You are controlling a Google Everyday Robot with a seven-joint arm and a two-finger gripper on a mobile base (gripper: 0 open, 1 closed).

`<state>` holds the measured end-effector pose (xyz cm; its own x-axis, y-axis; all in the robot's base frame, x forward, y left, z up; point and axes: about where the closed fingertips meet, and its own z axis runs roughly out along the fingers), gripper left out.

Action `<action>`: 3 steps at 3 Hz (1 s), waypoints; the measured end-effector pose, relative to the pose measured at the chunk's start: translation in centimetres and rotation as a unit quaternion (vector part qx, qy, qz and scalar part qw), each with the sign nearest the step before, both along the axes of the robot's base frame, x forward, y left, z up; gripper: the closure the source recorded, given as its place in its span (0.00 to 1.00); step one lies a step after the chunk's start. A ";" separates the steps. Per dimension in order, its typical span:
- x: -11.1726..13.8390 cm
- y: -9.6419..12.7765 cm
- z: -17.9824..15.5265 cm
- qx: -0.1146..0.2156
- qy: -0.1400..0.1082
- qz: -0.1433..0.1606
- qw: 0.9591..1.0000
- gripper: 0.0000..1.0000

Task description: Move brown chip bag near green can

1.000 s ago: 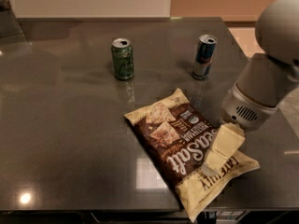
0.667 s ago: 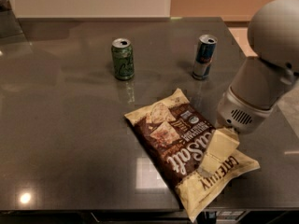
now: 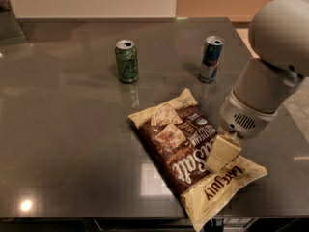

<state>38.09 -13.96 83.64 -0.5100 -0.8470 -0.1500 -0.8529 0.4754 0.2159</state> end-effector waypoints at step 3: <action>3.5 2.2 3.7 0.047 -0.043 -0.004 0.998 1.00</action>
Offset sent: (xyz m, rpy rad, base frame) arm 0.0342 0.0198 0.0456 0.1059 -0.0864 -0.0187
